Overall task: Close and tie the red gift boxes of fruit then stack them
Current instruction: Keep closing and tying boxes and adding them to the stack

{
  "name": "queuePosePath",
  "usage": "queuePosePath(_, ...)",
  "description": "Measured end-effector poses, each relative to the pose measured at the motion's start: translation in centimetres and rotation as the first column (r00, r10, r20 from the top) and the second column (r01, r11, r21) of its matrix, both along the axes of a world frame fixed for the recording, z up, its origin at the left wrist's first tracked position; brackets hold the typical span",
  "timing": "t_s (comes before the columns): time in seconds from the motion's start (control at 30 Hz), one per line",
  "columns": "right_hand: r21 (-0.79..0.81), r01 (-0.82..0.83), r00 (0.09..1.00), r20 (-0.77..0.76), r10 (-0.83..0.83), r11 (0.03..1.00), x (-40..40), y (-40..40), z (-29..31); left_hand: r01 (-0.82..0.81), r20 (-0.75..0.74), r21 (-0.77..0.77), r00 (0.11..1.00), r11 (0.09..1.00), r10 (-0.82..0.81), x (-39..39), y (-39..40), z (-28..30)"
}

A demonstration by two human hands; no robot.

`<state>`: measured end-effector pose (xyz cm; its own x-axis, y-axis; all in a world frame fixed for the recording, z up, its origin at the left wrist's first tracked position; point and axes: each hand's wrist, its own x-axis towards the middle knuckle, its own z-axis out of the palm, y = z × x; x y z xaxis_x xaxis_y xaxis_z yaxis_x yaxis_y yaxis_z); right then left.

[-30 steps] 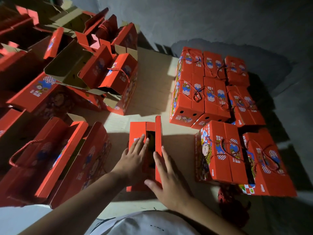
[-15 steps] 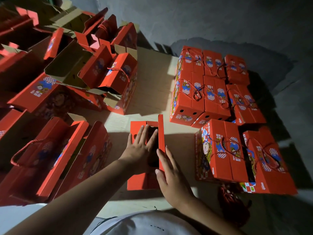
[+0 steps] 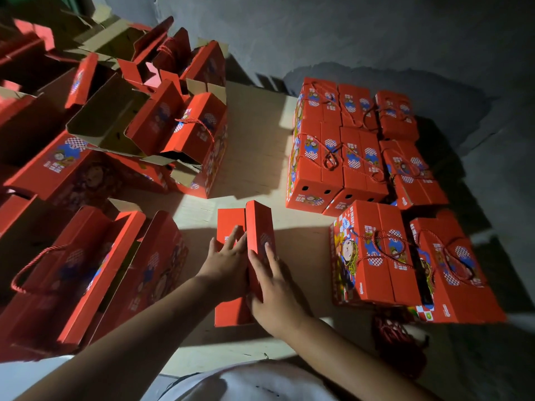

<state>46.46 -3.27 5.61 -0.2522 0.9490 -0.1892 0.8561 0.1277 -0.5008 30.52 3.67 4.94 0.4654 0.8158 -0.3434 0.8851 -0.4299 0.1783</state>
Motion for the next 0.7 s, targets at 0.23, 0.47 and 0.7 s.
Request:
queuePosePath(0.23, -0.124, 0.114, 0.989, -0.078, -0.125, 0.986, -1.3, 1.5, 0.2, -0.168, 0.191, -0.028, 0.967, 0.985, 0.170, -0.7, -2.9, -2.0)
queuePosePath(0.47, -0.107, 0.140, 0.984, 0.130, -0.126, 0.984, -2.5, 1.6, -0.2, -0.180, 0.272, 0.049, 0.949, 0.982, 0.160, -1.4, -4.0, -2.4)
queuePosePath(0.7, -0.098, 0.201, 0.957, 0.233, -0.173, 0.975, -2.9, 1.4, -1.4, -0.387, 0.437, -0.084, 0.813, 0.918, 0.383, -0.8, -0.7, -0.6)
